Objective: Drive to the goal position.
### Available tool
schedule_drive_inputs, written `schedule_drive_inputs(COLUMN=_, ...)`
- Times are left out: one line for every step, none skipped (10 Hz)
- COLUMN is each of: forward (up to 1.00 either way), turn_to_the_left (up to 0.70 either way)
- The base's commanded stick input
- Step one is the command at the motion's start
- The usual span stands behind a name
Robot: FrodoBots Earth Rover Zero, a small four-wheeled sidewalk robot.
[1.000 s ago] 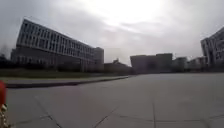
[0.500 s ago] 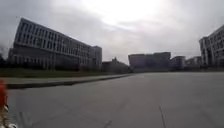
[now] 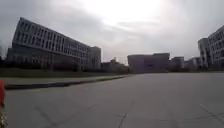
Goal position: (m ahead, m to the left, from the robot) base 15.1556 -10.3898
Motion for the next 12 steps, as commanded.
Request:
schedule_drive_inputs(forward=0.85, turn_to_the_left=-0.34)
schedule_drive_inputs(forward=0.85, turn_to_the_left=-0.34)
schedule_drive_inputs(forward=0.85, turn_to_the_left=-0.34)
schedule_drive_inputs(forward=0.85, turn_to_the_left=-0.34)
schedule_drive_inputs(forward=0.85, turn_to_the_left=-0.34)
schedule_drive_inputs(forward=0.85, turn_to_the_left=-0.32)
schedule_drive_inputs(forward=0.85, turn_to_the_left=-0.14)
schedule_drive_inputs(forward=0.85, turn_to_the_left=0.00)
schedule_drive_inputs(forward=0.85, turn_to_the_left=0.00)
schedule_drive_inputs(forward=0.85, turn_to_the_left=0.00)
schedule_drive_inputs(forward=0.85, turn_to_the_left=0.00)
schedule_drive_inputs(forward=0.85, turn_to_the_left=0.00)
